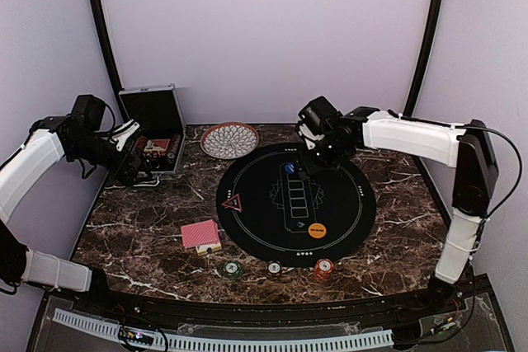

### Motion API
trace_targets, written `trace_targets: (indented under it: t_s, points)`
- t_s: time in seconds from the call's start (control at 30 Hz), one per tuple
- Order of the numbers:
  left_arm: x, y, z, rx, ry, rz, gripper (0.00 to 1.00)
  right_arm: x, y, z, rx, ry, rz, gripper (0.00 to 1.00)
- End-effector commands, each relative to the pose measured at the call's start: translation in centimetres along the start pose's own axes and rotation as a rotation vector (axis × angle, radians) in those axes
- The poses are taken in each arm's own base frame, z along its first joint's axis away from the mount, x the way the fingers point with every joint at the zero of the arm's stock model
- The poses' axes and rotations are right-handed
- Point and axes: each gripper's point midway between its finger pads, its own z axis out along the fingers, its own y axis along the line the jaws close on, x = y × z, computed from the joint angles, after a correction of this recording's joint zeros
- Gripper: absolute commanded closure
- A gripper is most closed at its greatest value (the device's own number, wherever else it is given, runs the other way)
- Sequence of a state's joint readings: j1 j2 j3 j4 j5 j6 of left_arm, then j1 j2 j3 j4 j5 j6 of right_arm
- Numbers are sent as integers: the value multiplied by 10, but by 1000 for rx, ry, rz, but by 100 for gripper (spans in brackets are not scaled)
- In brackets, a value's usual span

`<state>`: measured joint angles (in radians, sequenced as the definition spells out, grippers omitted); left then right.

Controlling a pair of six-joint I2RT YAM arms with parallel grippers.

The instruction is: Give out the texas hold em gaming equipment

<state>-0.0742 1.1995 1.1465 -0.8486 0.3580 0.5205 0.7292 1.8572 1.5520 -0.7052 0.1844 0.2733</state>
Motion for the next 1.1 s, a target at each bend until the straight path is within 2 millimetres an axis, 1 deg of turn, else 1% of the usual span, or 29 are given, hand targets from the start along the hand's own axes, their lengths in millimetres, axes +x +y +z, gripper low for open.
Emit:
trace_targets:
  t_s: [0.0,0.03,0.07,0.13,0.2,0.27,0.37,0.43,0.57,0.77,0.83,1.07]
  points:
    - [-4,-5,-8,14,-2,22,1,68,21,-21,-24,105,-50,19]
    - [-4,-5,-8,12,-2,23,1,82,25,-30,-38,121,-58,19]
    - [-4,-6,-8,13,-2,24,1,96,31,-42,-60,130,-65,18]
    - [-3,-7,-8,15,0,26,1,123,41,-53,-97,168,-69,17]
    - [-1,-8,-7,17,0,25,1,147,49,-63,-122,204,-71,17]
    - [-1,-9,-6,20,2,22,1,164,58,-72,-151,228,-74,15]
    - [-1,-10,-6,26,1,20,1,187,68,-76,-175,267,-83,13]
    - [-1,-10,-6,28,2,20,1,195,74,-76,-182,281,-100,11]
    - [-2,-10,-5,30,0,19,1,204,84,-70,-188,303,-134,11]
    - [0,-10,-6,25,1,19,1,218,94,-58,-185,343,-183,19]
    - [0,-10,-6,25,1,19,1,222,94,-54,-177,353,-189,21]
    - [-1,-11,-7,27,-3,21,1,230,90,-44,-146,370,-205,22]
